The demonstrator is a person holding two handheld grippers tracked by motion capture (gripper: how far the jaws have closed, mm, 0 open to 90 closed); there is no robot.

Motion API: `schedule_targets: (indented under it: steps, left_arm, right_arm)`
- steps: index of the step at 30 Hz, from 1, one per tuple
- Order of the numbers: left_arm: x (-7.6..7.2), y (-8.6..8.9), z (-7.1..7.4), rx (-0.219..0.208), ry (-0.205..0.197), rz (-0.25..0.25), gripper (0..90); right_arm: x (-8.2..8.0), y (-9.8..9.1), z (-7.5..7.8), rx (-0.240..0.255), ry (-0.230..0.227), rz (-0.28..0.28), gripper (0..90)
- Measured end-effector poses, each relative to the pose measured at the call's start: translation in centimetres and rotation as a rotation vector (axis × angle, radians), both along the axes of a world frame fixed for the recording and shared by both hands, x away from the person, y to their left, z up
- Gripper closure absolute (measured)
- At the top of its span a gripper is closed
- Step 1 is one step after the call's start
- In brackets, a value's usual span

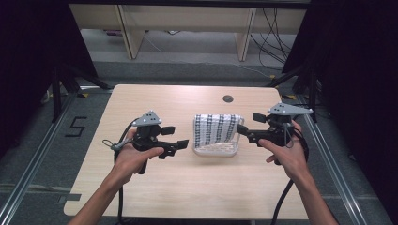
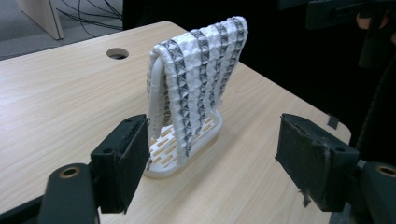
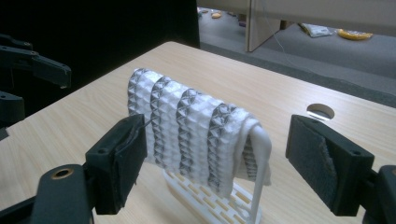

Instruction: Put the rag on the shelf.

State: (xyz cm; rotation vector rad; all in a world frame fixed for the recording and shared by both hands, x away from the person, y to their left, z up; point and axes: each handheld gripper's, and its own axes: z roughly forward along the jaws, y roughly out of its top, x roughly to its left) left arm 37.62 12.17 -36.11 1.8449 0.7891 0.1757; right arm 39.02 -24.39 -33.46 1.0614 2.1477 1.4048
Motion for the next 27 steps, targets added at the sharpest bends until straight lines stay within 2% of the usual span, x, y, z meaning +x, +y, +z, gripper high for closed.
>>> schedule_targets:
  steps: [1,2,3,4,6,7,8,9,10,12,13,15,16,17,20,22,24,25,26,27]
  left_arm:
    - [-0.2,0.0,0.0,-0.002,0.003,0.003,24.7]
    - [-0.3,0.0,-0.1,-0.008,0.001,0.004,24.7]
    - [-0.4,0.1,-0.1,0.003,0.0,0.005,24.6]
    - [-0.4,0.1,-0.2,-0.01,0.001,-0.004,24.4]
    - [-0.7,0.1,-0.3,-0.006,0.001,0.004,23.9]
    - [-0.8,0.2,-0.4,-0.007,0.003,0.005,23.2]
    - [-0.9,0.2,-0.5,-0.004,0.004,0.001,22.7]
    - [-1.0,0.2,-0.6,-0.001,0.002,-0.001,21.9]
    - [-1.1,0.3,-0.7,0.001,0.003,-0.003,21.3]
    - [-1.4,0.3,-1.0,-0.004,0.007,-0.011,20.4]
    - [-1.6,0.3,-1.1,0.002,0.008,-0.007,20.2]
    - [-1.8,0.3,-1.3,-0.005,0.003,-0.016,19.2]
    - [-1.9,0.4,-1.4,0.005,0.001,-0.009,19.2]
    - [-2.0,0.4,-1.5,-0.004,0.0,-0.007,19.1]
    - [-2.4,0.5,-1.8,0.004,-0.005,-0.009,19.0]
    - [-2.6,0.6,-2.0,0.001,-0.002,-0.007,18.9]
    - [-2.7,0.7,-2.2,0.007,-0.004,-0.013,18.7]
    - [-2.8,0.7,-2.4,0.003,-0.007,-0.019,18.5]
    - [-3.0,0.8,-2.5,0.014,-0.009,-0.011,18.5]
    - [-3.0,0.8,-2.7,0.007,-0.014,-0.009,18.5]
  right_arm:
    - [-0.2,0.2,-0.1,0.021,0.013,-0.007,21.7]
    - [-0.2,0.1,-0.2,0.027,0.02,0.006,21.7]
    - [-0.3,0.2,-0.3,0.025,0.021,0.003,21.7]
    - [-0.3,0.2,-0.4,0.026,0.029,0.0,21.7]
    - [-0.2,0.2,-0.6,0.022,0.012,0.016,21.7]
    - [-0.5,0.2,-0.6,0.023,0.039,0.001,21.6]
    - [-0.4,0.1,-0.7,0.003,0.006,0.004,21.4]
    - [-0.6,0.2,-0.7,0.023,0.036,0.006,21.4]
    - [-0.5,0.2,-0.8,0.014,0.008,0.013,21.2]
    - [-0.9,0.4,-0.8,0.022,0.029,-0.002,20.5]
    - [-0.9,0.3,-0.9,0.004,0.013,0.006,20.3]
    - [-1.1,0.4,-0.9,0.003,0.003,0.018,20.2]
    - [-1.3,0.6,-0.9,0.017,0.005,0.006,20.1]
    - [-1.4,0.6,-0.9,0.009,0.012,0.011,19.8]
    - [-1.6,0.9,-1.0,0.013,-0.005,0.024,19.8]
    - [-1.9,1.1,-1.1,0.015,0.012,0.023,19.8]
    - [-1.9,1.3,-1.2,0.016,-0.001,0.042,19.8]
    - [-2.0,1.3,-1.2,0.003,-0.002,0.038,19.7]
    - [-2.2,1.4,-1.3,0.011,0.003,0.025,19.7]
    - [-2.2,1.4,-1.3,-0.008,0.007,0.037,19.7]
